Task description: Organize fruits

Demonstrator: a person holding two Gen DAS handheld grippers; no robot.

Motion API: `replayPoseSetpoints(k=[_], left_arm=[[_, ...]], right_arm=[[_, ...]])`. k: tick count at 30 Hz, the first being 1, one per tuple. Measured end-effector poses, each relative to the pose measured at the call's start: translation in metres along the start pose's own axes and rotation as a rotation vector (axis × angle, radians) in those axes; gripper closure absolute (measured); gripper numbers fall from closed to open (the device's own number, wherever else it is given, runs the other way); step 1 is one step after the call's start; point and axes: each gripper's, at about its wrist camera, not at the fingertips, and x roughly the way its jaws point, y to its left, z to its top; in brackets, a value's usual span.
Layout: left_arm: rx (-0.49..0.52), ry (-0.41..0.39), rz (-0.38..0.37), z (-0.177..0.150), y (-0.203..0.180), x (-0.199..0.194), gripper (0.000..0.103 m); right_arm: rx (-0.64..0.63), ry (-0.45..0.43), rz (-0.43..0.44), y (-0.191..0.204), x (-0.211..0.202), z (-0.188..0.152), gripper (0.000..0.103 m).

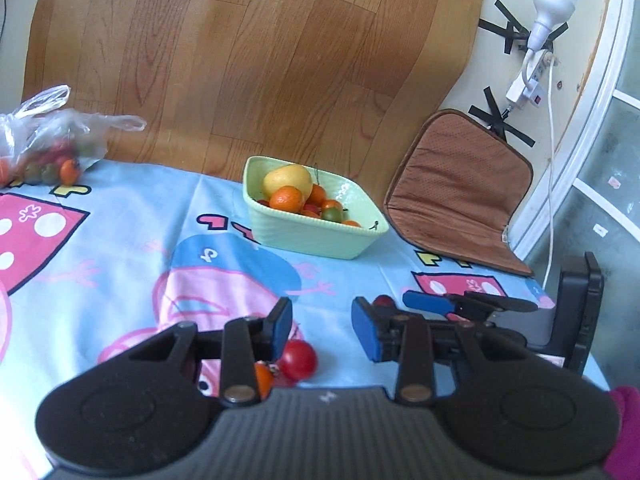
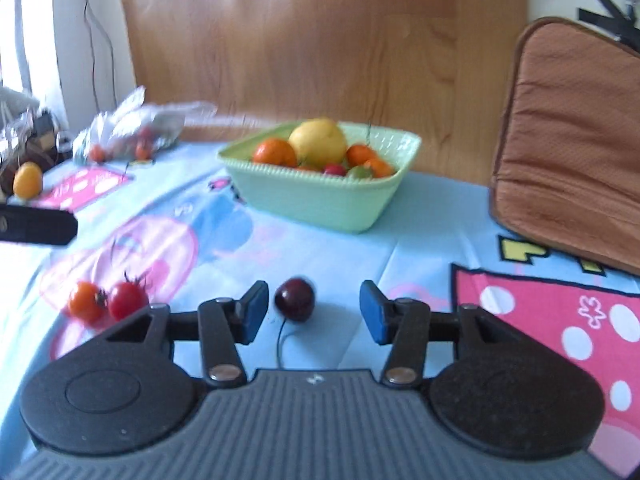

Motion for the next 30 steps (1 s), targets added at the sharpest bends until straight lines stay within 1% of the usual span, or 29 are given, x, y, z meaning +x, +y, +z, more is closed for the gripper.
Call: replayPoseSetpoints(k=[1,3,4,5,8,9,11,12,13,14,15,16,17,18,19,20,21,22,23,24,25,26,27,28,29,30], left_arm=[[0.0,0.0,0.005,0.0,0.002,0.001,0.07],[0.003,-0.003,0.013,-0.001,0.004,0.003,0.071],[0.007,-0.006,0.018,0.0,0.006,0.005,0.072],[0.014,-0.013,0.022,0.0,0.007,0.007,0.077],[0.046,-0.066,0.02,-0.001,0.008,0.007,0.082],[0.074,-0.103,0.038,-0.002,0.006,0.005,0.082],[0.167,-0.186,0.089,-0.006,-0.003,0.0,0.082],[0.206,-0.22,0.098,-0.009,-0.007,-0.002,0.082],[0.226,-0.245,0.08,-0.011,-0.008,-0.004,0.082],[0.219,-0.256,0.038,-0.012,-0.008,-0.007,0.081],[0.191,-0.266,-0.019,-0.012,-0.005,-0.008,0.08],[0.152,-0.279,-0.084,-0.011,0.001,-0.01,0.076],[0.106,-0.297,-0.166,-0.011,0.008,-0.012,0.063],[0.05,-0.32,-0.249,-0.012,0.018,-0.013,0.056],[-0.004,-0.342,-0.312,-0.012,0.026,-0.014,0.049],[-0.056,-0.359,-0.372,-0.013,0.035,-0.016,0.049],[-0.091,-0.367,-0.421,-0.012,0.042,-0.016,0.049],[-0.118,-0.377,-0.465,-0.012,0.048,-0.018,0.048],[-0.142,-0.388,-0.512,-0.012,0.054,-0.019,0.048],[-0.163,-0.396,-0.57,-0.013,0.06,-0.022,0.048],[-0.181,-0.396,-0.637,-0.012,0.065,-0.024,0.048],[-0.206,-0.391,-0.719,-0.011,0.07,-0.026,0.048],[-0.241,-0.384,-0.805,-0.011,0.076,-0.028,0.048],[-0.276,-0.381,-0.882,-0.011,0.081,-0.03,0.048],[-0.306,-0.381,-0.943,-0.011,0.086,-0.033,0.048],[-0.332,-0.386,-0.988,-0.012,0.089,-0.036,0.048]], right_arm=[[0.001,0.015,-0.001,0.001,0.003,-0.001,0.058],[-0.012,0.001,-0.008,0.005,0.004,-0.002,0.073],[-0.016,-0.007,-0.009,0.006,0.004,-0.002,0.073],[-0.025,-0.027,-0.017,0.008,0.002,-0.001,0.073],[-0.13,-0.109,-0.092,0.018,0.0,0.009,0.073],[-0.159,-0.143,-0.106,0.019,0.003,0.015,0.073],[-0.194,-0.193,-0.122,0.019,0.009,0.029,0.073],[-0.207,-0.208,-0.137,0.018,0.015,0.036,0.073],[-0.217,-0.22,-0.15,0.017,0.023,0.044,0.073],[-0.223,-0.228,-0.158,0.015,0.031,0.05,0.073],[-0.228,-0.234,-0.164,0.014,0.039,0.055,0.073],[-0.234,-0.235,-0.168,0.012,0.048,0.06,0.072],[-0.244,-0.226,-0.172,0.011,0.058,0.064,0.072],[-0.252,-0.213,-0.175,0.009,0.067,0.066,0.072],[-0.251,-0.205,-0.188,0.008,0.072,0.068,0.069],[-0.236,-0.207,-0.202,0.007,0.073,0.069,0.062],[-0.202,-0.229,-0.191,0.006,0.067,0.07,0.059],[-0.151,-0.258,-0.146,0.005,0.056,0.069,0.055],[-0.077,-0.282,-0.066,0.001,0.043,0.069,0.052],[0.019,-0.296,0.036,-0.004,0.029,0.069,0.051],[0.137,-0.304,0.168,-0.011,0.015,0.068,0.048],[0.265,-0.301,0.333,-0.021,0.001,0.064,0.044],[0.373,-0.285,0.505,-0.03,-0.009,0.059,0.044],[0.487,-0.269,0.698,-0.039,-0.016,0.051,0.044],[0.584,-0.261,0.868,-0.044,-0.021,0.042,0.044],[0.672,-0.261,1.022,-0.048,-0.025,0.033,0.043]])
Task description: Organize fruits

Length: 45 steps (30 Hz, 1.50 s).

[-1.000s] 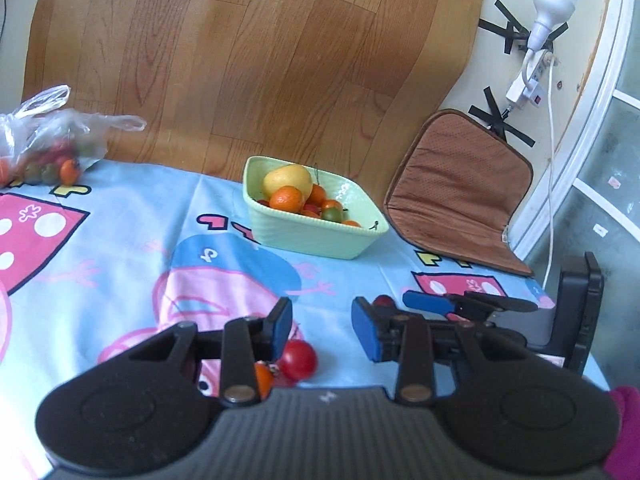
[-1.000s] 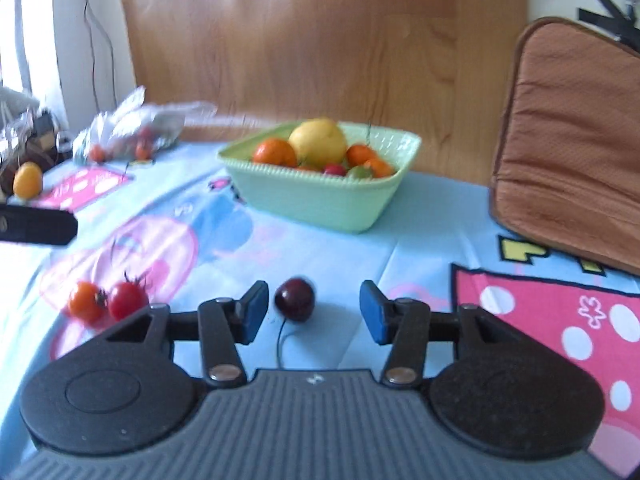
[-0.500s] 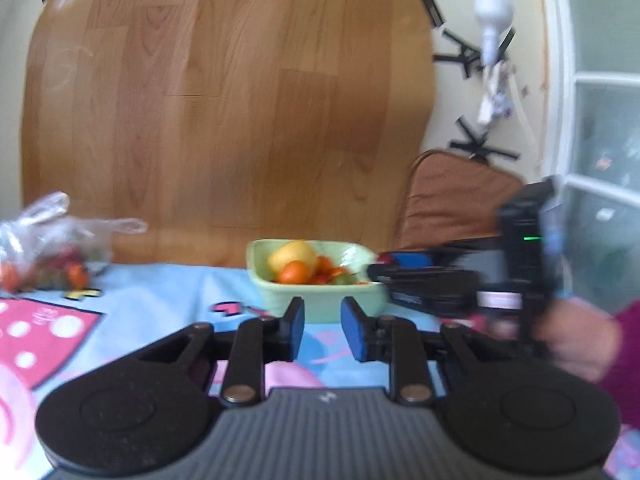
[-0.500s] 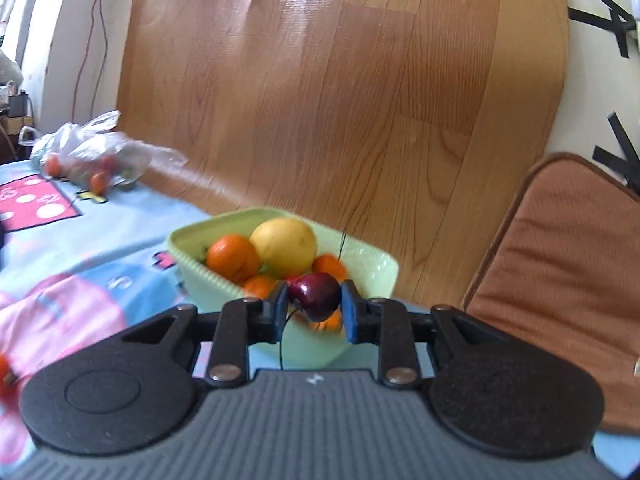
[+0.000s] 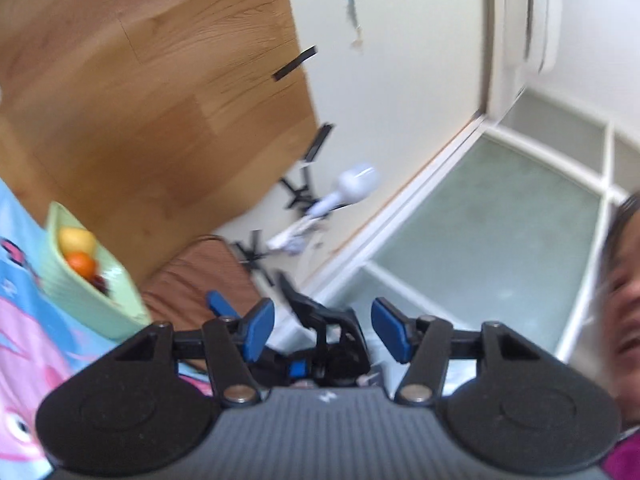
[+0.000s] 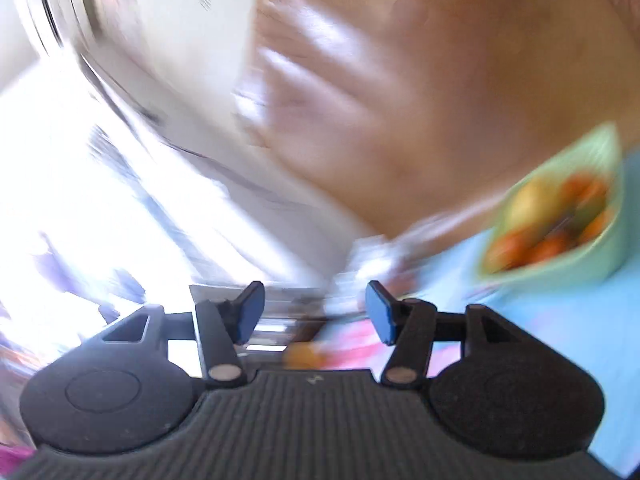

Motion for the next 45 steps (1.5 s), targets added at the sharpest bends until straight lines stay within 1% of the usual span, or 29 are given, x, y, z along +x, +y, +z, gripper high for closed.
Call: replayPoseSetpoints(k=[1,2,4,5,7,10,13,16,18,19,20,21,23,25,26,27,28,29,30,31,32,33,34,35,36,38,40,42,45], left_arm=[[-0.024,-0.016,-0.034,0.001,-0.002,-0.004,0.048],[-0.039,-0.03,-0.063,0.001,-0.006,-0.007,0.046],[-0.056,-0.056,-0.099,0.0,-0.014,-0.011,0.044],[-0.063,-0.06,-0.11,-0.002,-0.018,-0.011,0.044],[-0.068,-0.053,-0.122,-0.007,-0.025,-0.009,0.044],[-0.068,-0.028,-0.119,-0.019,-0.036,-0.003,0.044],[-0.047,0.006,-0.111,-0.03,-0.05,-0.001,0.044],[-0.005,0.039,-0.112,-0.039,-0.068,0.005,0.044],[0.029,0.056,-0.121,-0.044,-0.078,0.008,0.044],[0.043,0.062,-0.125,-0.048,-0.083,0.009,0.044],[0.056,0.069,-0.128,-0.05,-0.087,0.009,0.044],[0.075,0.076,-0.127,-0.053,-0.091,0.01,0.044],[0.114,0.082,-0.107,-0.054,-0.098,0.007,0.044],[0.142,0.062,-0.081,-0.05,-0.103,-0.002,0.044],[0.154,0.043,-0.058,-0.046,-0.104,-0.009,0.044],[0.169,0.021,-0.022,-0.042,-0.106,-0.017,0.044],[0.187,-0.003,0.036,-0.036,-0.107,-0.025,0.043],[0.204,-0.017,0.1,-0.032,-0.107,-0.033,0.043],[0.23,-0.022,0.197,-0.03,-0.107,-0.04,0.043],[0.267,-0.014,0.325,-0.029,-0.106,-0.044,0.044],[0.298,0.006,0.455,-0.03,-0.105,-0.044,0.046],[0.329,0.043,0.586,-0.033,-0.1,-0.04,0.046],[0.364,0.088,0.698,-0.037,-0.094,-0.034,0.047],[0.4,0.132,0.787,-0.043,-0.088,-0.027,0.048],[0.436,0.18,0.86,-0.05,-0.079,-0.018,0.048],[0.511,0.267,0.941,-0.064,-0.066,-0.002,0.049],[0.601,0.351,0.971,-0.077,-0.056,0.013,0.049],[0.656,0.423,0.984,-0.085,-0.045,0.024,0.049],[0.648,0.499,0.976,-0.083,-0.026,0.032,0.049]], right_arm=[[0.091,-0.02,0.121,-0.001,-0.01,-0.006,0.041],[0.176,-0.049,0.219,-0.004,-0.019,-0.012,0.038],[0.339,-0.078,0.351,-0.011,-0.028,-0.021,0.038],[0.392,-0.087,0.38,-0.013,-0.031,-0.024,0.038],[0.438,-0.115,0.381,-0.011,-0.037,-0.027,0.038],[0.465,-0.114,0.389,-0.003,-0.041,-0.029,0.038],[0.509,-0.097,0.454,0.005,-0.039,-0.031,0.038],[0.565,-0.076,0.552,0.014,-0.046,-0.032,0.036],[0.582,-0.064,0.625,0.023,-0.047,-0.032,0.025],[0.591,-0.065,0.659,0.029,-0.047,-0.032,0.012],[0.595,-0.064,0.675,0.034,-0.048,-0.031,0.007],[0.582,-0.06,0.67,0.039,-0.05,-0.029,0.007],[0.539,-0.064,0.632,0.047,-0.052,-0.026,0.007],[0.525,-0.07,0.612,0.05,-0.053,-0.025,0.007],[0.508,-0.069,0.582,0.05,-0.051,-0.027,0.007],[0.464,-0.072,0.524,0.052,-0.051,-0.028,0.007],[0.382,-0.083,0.425,0.057,-0.054,-0.027,0.008],[0.272,-0.099,0.286,0.062,-0.056,-0.027,0.008],[0.16,-0.111,0.121,0.068,-0.056,-0.028,0.009],[0.051,-0.108,-0.055,0.074,-0.052,-0.03,0.013],[-0.074,-0.083,-0.26,0.078,-0.042,-0.035,0.023],[-0.195,-0.047,-0.444,0.08,-0.027,-0.041,0.029],[-0.319,-0.002,-0.604,0.077,-0.01,-0.051,0.043],[-0.418,0.045,-0.7,0.072,0.006,-0.06,0.054],[-0.503,0.093,-0.752,0.065,0.021,-0.07,0.058],[-0.606,0.161,-0.798,0.054,0.043,-0.084,0.063],[-0.664,0.219,-0.811,0.045,0.057,-0.092,0.065],[-0.694,0.258,-0.81,0.037,0.066,-0.093,0.065],[-0.744,0.296,-0.821,0.029,0.075,-0.094,0.065]])
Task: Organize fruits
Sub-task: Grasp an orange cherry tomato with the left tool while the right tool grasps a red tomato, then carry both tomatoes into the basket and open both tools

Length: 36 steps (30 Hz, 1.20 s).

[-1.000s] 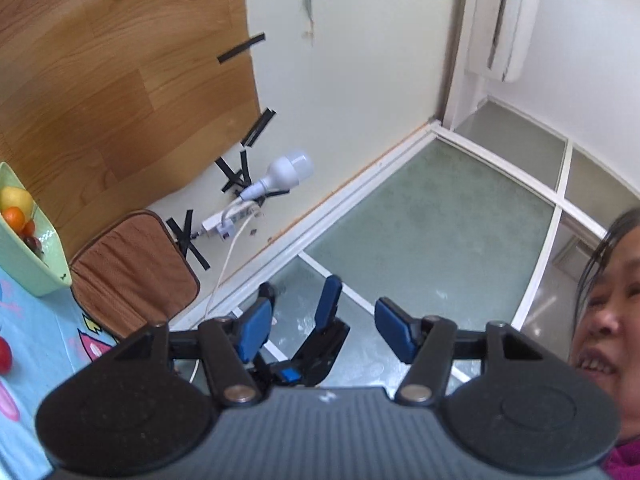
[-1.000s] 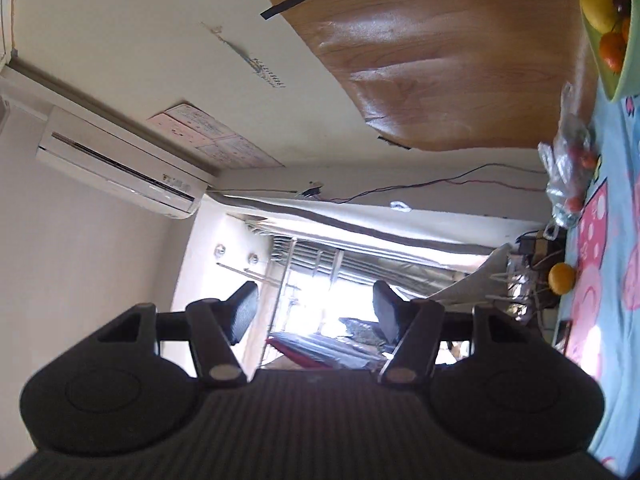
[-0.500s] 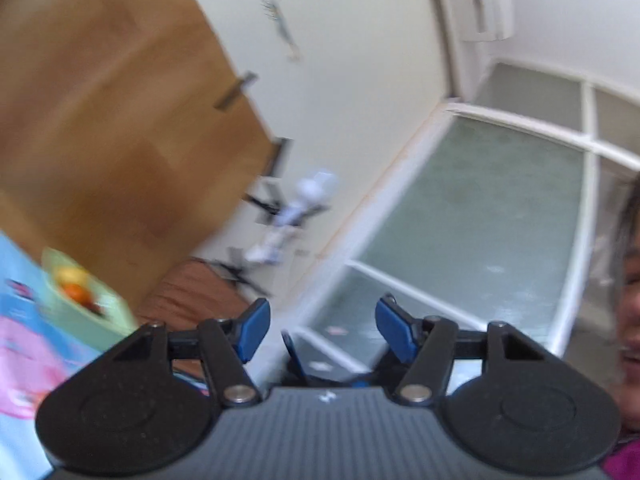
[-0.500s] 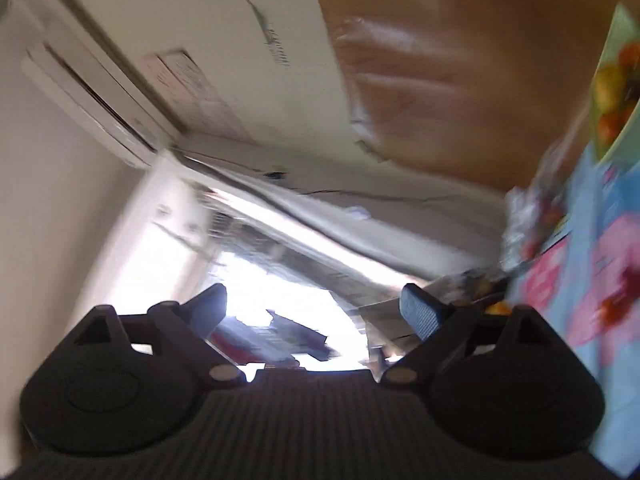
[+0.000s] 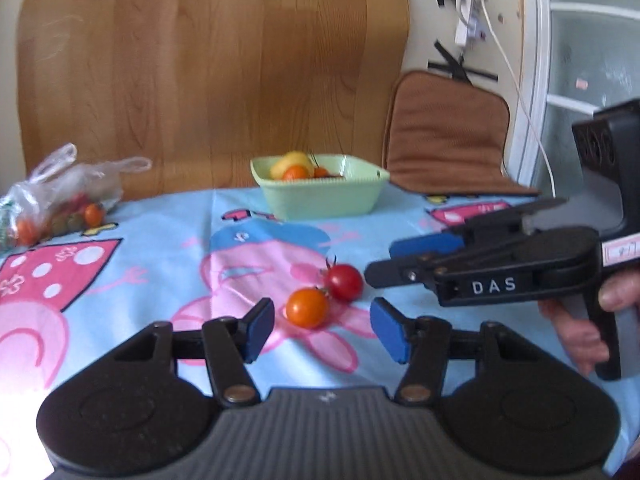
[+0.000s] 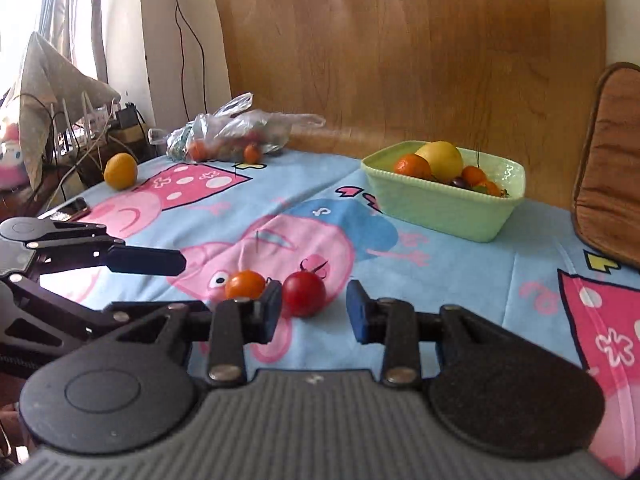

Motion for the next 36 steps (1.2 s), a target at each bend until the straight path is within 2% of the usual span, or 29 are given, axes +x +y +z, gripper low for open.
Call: replayPoseSetpoints(k=[6,8,10,16,19,23,26,30,33,36], left_arm=[[0.029,0.054,-0.014,0.007,0.006,0.026,0.054],[0.041,0.082,-0.027,0.007,0.006,0.034,0.073],[0.049,0.079,-0.027,0.007,0.006,0.037,0.074],[-0.024,0.05,-0.062,0.015,0.014,0.029,0.075],[-0.008,0.001,-0.054,0.038,0.015,0.027,0.075],[0.029,-0.065,-0.058,0.086,0.015,0.037,0.075],[0.042,-0.075,-0.077,0.123,0.016,0.062,0.075],[0.027,-0.038,-0.055,0.155,0.021,0.113,0.075],[-0.017,0.016,-0.062,0.169,0.029,0.155,0.075],[-0.074,0.112,-0.136,0.177,0.036,0.196,0.074]], right_arm=[[-0.041,0.043,0.036,-0.001,0.013,0.0,0.065],[-0.043,0.052,0.045,-0.001,0.017,0.001,0.065],[-0.044,0.076,0.063,0.0,0.022,0.0,0.071],[-0.025,0.038,0.065,-0.006,0.008,0.0,0.072],[-0.028,-0.009,0.03,-0.015,-0.002,0.009,0.072],[-0.066,-0.073,-0.051,-0.036,-0.011,0.034,0.072],[-0.103,-0.105,-0.121,-0.057,-0.007,0.057,0.072],[-0.113,-0.093,-0.171,-0.086,0.014,0.079,0.072],[-0.073,-0.046,-0.156,-0.11,0.041,0.087,0.072],[-0.04,0.01,-0.111,-0.127,0.071,0.089,0.071]])
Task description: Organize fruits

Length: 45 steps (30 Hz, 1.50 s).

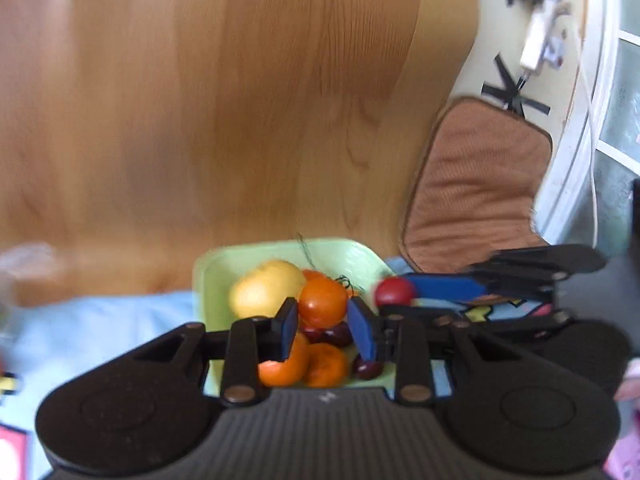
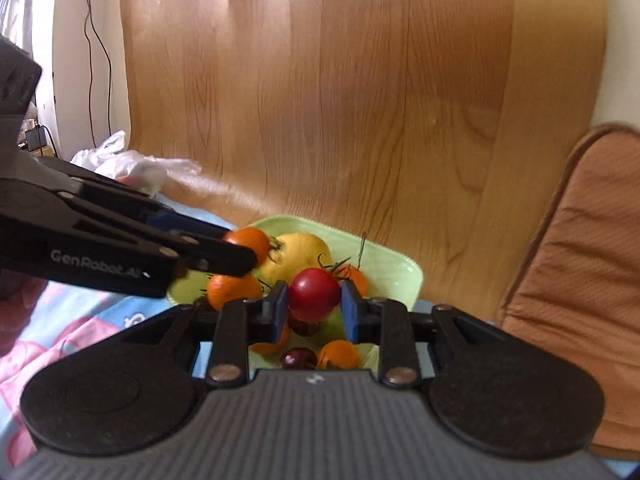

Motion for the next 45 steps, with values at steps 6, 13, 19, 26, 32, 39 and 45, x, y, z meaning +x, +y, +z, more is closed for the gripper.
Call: replayPoseSetpoints(k=[6,13,19,26,32,39,45], left_arm=[[-0.075,0.015,0.02,0.01,0.007,0.013,0.056],[-0.137,-0.031,0.042,0.0,-0.001,-0.02,0.056],[-0.118,-0.071,0.099,-0.041,-0.039,-0.069,0.055],[-0.118,-0.119,0.216,-0.107,-0.084,-0.121,0.033],[-0.093,-0.191,0.301,-0.147,-0.115,-0.157,0.0],[-0.108,-0.164,0.369,-0.176,-0.127,-0.172,0.0],[-0.129,-0.131,0.402,-0.184,-0.125,-0.173,0.0]], right_arm=[[0.017,-0.042,-0.022,-0.01,0.011,-0.009,0.046],[0.076,-0.113,-0.044,-0.002,-0.034,-0.026,0.047],[0.17,-0.127,-0.04,0.018,-0.087,-0.061,0.047],[0.401,-0.154,-0.109,0.048,-0.151,-0.122,0.03],[0.477,-0.13,-0.119,0.075,-0.178,-0.152,0.019],[0.472,-0.136,-0.141,0.097,-0.192,-0.163,0.012],[0.433,-0.156,-0.148,0.108,-0.198,-0.164,0.007]])
